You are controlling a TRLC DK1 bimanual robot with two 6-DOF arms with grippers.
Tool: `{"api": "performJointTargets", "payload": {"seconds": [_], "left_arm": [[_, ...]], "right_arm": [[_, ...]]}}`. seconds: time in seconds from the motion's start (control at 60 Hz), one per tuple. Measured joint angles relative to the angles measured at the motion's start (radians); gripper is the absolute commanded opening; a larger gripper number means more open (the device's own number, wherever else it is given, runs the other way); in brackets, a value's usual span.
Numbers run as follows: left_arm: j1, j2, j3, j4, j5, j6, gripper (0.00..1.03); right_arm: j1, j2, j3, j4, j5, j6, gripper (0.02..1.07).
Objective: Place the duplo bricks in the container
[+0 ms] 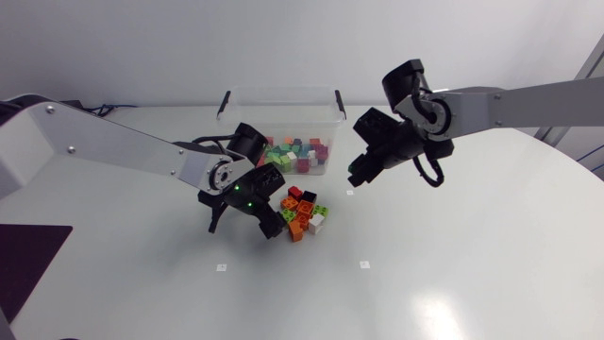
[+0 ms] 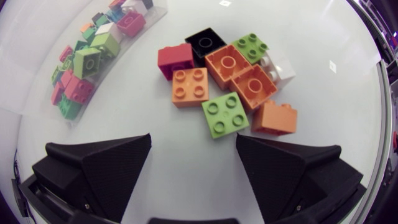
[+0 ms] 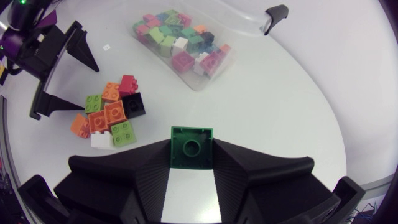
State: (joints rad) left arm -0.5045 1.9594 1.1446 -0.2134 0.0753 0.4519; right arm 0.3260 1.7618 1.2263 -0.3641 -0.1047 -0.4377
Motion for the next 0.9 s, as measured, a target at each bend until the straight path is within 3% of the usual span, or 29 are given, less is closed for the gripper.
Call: {"api": "performJointTargets", "payload": {"seconds": [0.5, 0.733, 0.9], "left_arm": [[-0.046, 0.054, 0.066, 0.014, -0.006, -0.06, 0.93], [-0.038, 0.069, 0.067, 0.014, -0.006, -0.068, 0.65], [-0.01, 0.066, 0.054, 0.028, -0.006, -0.068, 0.55]], "right_arm": [[0.014, -0.06, 0.022, -0.057, -0.003, 0.045, 0.3], [0.039, -0.06, 0.067, -0.067, -0.003, 0.049, 0.3], [0.04, -0.06, 0.089, -0.082, -0.003, 0.056, 0.3]]}}
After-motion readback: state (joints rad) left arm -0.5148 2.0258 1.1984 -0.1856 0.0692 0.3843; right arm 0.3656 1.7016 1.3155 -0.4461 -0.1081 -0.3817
